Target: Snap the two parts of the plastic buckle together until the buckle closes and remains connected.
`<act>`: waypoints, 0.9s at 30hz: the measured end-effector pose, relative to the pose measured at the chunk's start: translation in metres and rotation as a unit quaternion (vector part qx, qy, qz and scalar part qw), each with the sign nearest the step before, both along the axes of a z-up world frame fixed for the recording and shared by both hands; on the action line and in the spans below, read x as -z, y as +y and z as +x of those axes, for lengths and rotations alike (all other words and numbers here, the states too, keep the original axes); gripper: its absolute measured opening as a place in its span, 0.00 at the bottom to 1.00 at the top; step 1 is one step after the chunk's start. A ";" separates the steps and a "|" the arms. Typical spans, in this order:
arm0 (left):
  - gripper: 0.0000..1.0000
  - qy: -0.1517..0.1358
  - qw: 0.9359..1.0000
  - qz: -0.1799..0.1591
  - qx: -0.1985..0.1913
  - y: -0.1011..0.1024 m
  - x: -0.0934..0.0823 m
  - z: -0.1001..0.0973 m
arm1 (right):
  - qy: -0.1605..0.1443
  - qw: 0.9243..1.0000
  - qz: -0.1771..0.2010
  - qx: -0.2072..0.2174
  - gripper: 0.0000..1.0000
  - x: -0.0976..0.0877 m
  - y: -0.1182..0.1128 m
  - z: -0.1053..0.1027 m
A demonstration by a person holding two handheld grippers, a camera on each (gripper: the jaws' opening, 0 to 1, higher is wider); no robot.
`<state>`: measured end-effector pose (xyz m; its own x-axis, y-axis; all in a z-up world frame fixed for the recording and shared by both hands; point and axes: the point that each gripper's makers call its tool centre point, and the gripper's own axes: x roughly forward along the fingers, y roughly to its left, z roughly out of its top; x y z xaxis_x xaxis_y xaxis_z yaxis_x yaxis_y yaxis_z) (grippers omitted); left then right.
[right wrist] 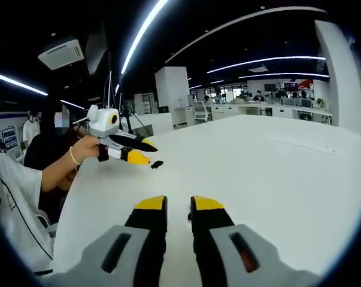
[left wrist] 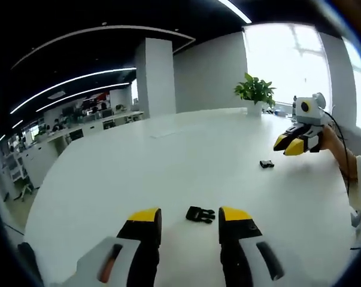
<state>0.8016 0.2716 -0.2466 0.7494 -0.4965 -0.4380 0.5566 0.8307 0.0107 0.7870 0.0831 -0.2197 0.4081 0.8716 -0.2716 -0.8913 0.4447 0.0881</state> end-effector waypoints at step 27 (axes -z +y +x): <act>0.21 0.021 1.000 0.018 0.010 -0.017 0.011 0.004 | 0.001 1.000 0.000 -0.002 0.15 -0.001 0.000 -0.002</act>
<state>0.8053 0.2543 -0.2572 0.7206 -0.4941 -0.4864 0.5734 0.8191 0.0174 0.7846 0.0828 -0.2185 0.4043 0.8729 -0.2730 -0.8927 0.4416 0.0898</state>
